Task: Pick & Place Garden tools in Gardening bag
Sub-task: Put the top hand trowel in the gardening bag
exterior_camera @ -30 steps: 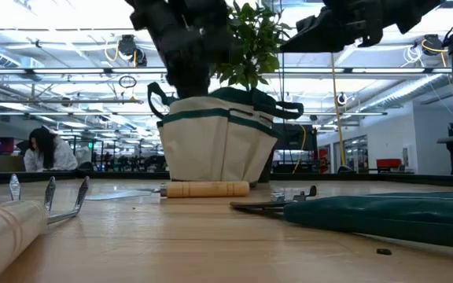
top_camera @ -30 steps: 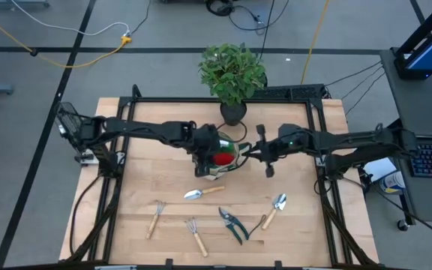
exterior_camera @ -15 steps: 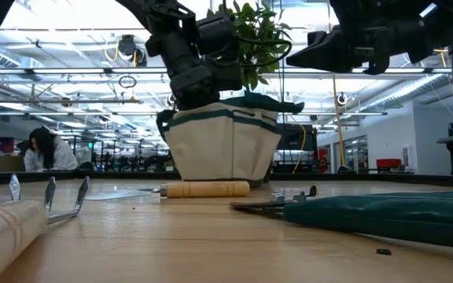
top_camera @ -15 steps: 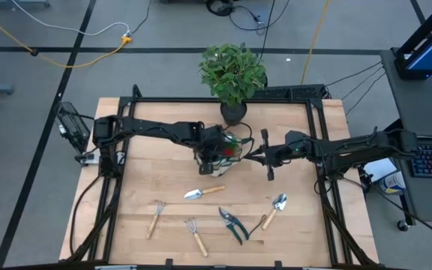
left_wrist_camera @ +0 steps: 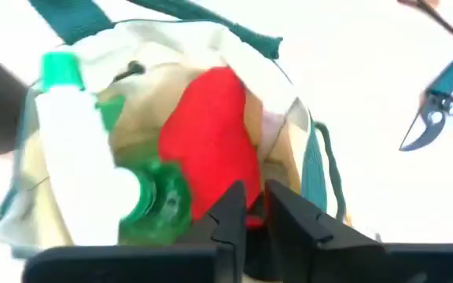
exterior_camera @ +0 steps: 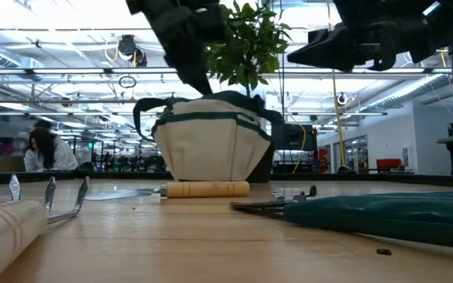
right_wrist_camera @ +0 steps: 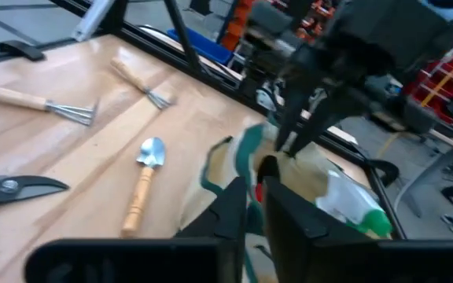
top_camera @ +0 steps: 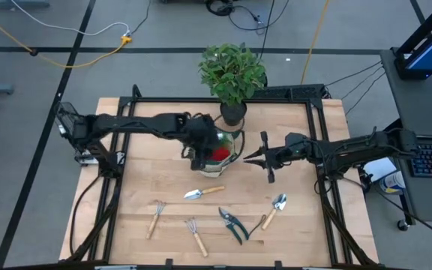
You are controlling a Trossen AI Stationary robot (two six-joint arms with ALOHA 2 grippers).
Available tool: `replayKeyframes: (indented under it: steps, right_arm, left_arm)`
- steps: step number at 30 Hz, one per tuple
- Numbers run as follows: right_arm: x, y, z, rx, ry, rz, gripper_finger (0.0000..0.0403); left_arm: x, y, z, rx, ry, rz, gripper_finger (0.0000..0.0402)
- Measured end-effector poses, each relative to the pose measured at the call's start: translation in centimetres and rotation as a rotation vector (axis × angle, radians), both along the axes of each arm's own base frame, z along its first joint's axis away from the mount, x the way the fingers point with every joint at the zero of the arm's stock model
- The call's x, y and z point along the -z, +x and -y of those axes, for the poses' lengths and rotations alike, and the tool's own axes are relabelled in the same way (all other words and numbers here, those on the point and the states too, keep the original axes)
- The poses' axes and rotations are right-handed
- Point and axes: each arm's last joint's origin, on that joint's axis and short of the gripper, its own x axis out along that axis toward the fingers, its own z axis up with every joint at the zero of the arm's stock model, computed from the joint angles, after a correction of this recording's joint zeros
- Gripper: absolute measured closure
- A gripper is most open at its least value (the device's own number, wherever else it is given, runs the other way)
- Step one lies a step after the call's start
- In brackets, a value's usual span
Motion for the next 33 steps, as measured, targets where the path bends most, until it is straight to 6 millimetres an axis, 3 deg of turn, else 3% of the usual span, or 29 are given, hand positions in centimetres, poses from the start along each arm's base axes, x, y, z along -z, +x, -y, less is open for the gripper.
replayKeyframes:
  steps: [5, 11, 17, 22, 25, 33]
  right_arm:
    - [0.0, 0.0, -1.0, -0.036, 0.03, -0.005, 0.0311]
    - [0.1, -0.1, -2.0, -0.067, 0.107, -0.027, 0.0274]
    - [0.4, -0.2, -2.8, -0.082, 0.2, -0.078, 0.0266]
    - [0.9, -0.5, -3.3, -0.089, 0.259, -0.096, 0.0267]
    - [1.7, -0.8, -3.5, -0.087, 0.281, -0.119, 0.0263]
    - [3.3, -2.1, -3.4, -0.094, 0.367, -0.018, 0.0259]
  left_arm:
    - [-3.5, -2.3, 1.3, -0.007, 0.061, 0.068, 0.0307]
    - [-4.9, -4.2, 4.0, 0.023, 0.053, 0.047, 0.0274]
    - [-4.4, -5.9, 6.1, -0.004, 0.099, -0.117, 0.0268]
    - [-4.0, -8.5, 7.2, -0.176, 0.159, -0.321, 0.0268]
    - [-3.7, -9.6, 8.4, -0.24, 0.147, -0.355, 0.0268]
    - [-0.5, -12.3, 13.1, -0.43, 0.033, -0.432, 0.0268]
